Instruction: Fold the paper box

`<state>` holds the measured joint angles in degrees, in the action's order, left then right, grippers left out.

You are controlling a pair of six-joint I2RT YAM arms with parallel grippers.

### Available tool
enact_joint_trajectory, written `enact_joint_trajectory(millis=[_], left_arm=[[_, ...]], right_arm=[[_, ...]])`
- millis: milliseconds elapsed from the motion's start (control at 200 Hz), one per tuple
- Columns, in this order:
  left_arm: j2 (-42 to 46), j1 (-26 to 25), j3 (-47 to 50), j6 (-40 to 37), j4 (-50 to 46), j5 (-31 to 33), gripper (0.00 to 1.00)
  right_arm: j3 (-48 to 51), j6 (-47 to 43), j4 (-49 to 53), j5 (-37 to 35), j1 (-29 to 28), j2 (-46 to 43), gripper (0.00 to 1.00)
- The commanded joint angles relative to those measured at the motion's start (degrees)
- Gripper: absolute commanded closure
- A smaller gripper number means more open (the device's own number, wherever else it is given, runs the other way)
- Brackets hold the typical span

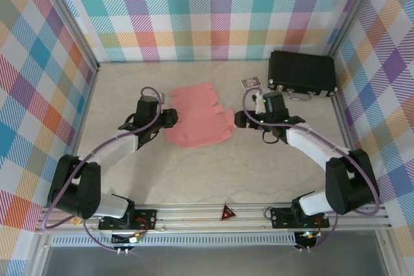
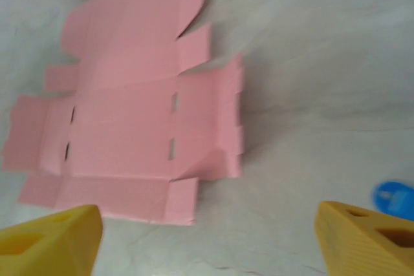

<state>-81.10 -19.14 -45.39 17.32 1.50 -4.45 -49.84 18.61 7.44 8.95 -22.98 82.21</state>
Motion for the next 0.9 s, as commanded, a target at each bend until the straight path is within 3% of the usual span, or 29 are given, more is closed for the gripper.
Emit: enact_joint_trajectory(millis=[0,80,200,340,615,895], left_arm=[[-4.98,-0.99,-4.51,0.86,-2.66,-4.33,0.81],[-9.84,-1.07,-8.43,0.84,-2.58,-6.08,1.00],[-16.53,-1.17,-15.02,0.31,-3.85,-6.28,1.00],[-23.46,-1.14,-21.66,-0.07,-3.80,-7.61,1.00],[-33.95,-1.25,-29.88,0.54,-5.68,-10.32,1.00],[-36.59,-2.06,-28.60,0.26,-10.65,-4.89,1.00]], right_arm=[[-4.65,2.52,1.55,1.93,-4.21,5.27,0.29],[-8.29,3.79,2.77,3.93,-7.02,10.11,0.51],[-12.82,5.02,3.26,4.82,-10.83,15.87,0.75],[-17.04,6.59,3.06,6.51,-12.78,22.01,0.92],[-19.02,8.57,2.84,6.87,-14.02,28.89,0.99],[-18.46,9.16,5.44,1.06,-14.03,31.39,1.00]])
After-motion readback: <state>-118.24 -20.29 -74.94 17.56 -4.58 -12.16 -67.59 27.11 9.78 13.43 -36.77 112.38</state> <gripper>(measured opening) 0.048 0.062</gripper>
